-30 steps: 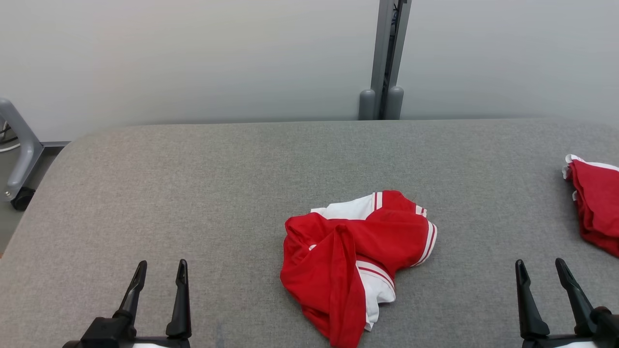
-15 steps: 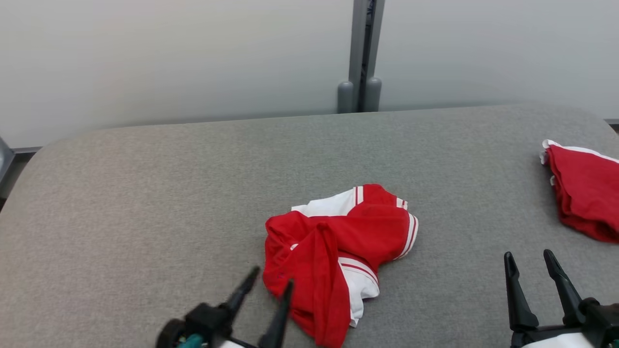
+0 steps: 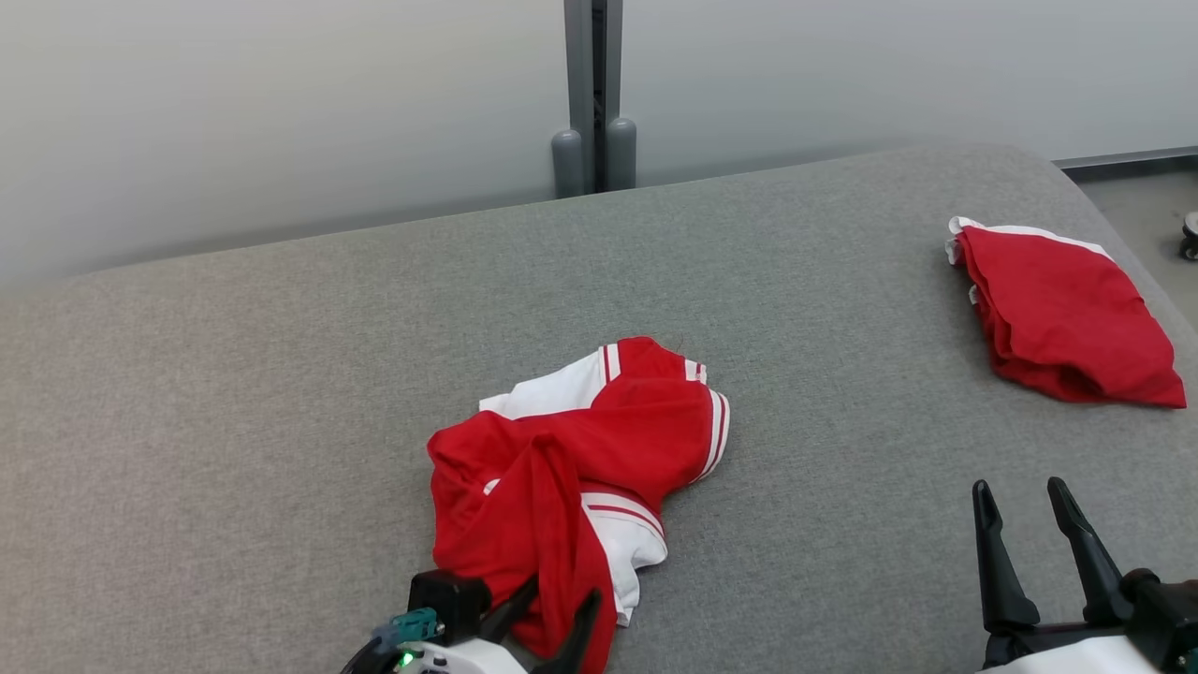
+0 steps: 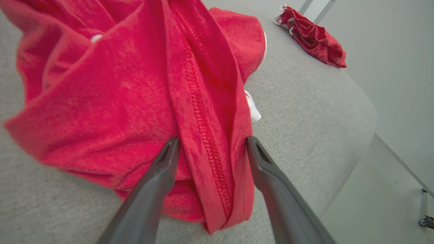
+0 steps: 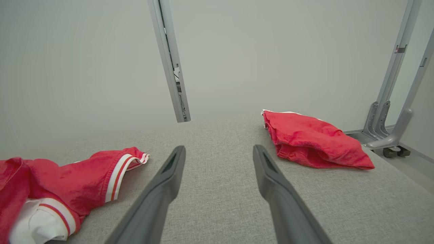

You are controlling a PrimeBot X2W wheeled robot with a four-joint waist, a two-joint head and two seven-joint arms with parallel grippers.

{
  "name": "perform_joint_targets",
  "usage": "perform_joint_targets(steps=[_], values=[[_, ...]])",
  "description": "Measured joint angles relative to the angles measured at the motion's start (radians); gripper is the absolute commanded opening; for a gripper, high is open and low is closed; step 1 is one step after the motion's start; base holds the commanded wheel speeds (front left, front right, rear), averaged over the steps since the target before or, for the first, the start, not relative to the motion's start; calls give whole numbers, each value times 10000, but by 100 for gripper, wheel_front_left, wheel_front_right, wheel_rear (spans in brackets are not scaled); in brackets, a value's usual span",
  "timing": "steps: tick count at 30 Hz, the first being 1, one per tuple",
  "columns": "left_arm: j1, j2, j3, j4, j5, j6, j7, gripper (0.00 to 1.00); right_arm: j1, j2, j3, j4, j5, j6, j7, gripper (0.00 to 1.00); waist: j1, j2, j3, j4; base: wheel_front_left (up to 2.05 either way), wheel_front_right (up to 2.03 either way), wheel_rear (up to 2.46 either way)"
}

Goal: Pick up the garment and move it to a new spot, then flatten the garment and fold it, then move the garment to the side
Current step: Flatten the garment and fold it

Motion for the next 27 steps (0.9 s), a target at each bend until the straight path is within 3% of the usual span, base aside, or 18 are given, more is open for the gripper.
perform_joint_targets(steps=[1,2,4,9,13,18,27], values=[[-35,0,-42,140,-197,13,-10,100,-6,0,-8,15,19,0,0,100,0,0,6,-47,0,0,0],[-45,4,-111,288,-395,13,29,78,-25,2,2,25,19,0,2,100,0,-1,5,-81,0,0,0],[-62,-2,-259,564,-828,19,96,0,-88,2,-4,25,31,0,2,100,0,0,-8,-110,0,0,0],[-500,8,-522,1129,-1043,196,-79,0,-113,2,36,36,48,0,2,100,0,0,-3,-101,0,0,0],[-869,-2,-430,583,-1720,150,-391,0,-140,2,27,27,48,0,2,100,0,0,1,-71,0,0,0],[-1562,148,612,-1152,-2289,414,-667,0,-133,2,-54,25,46,0,2,100,0,0,-48,20,0,0,0],[-2594,1127,1755,-4307,-2838,934,360,0,-152,4,84,65,109,0,0,100,0,0,-82,120,0,0,0]])
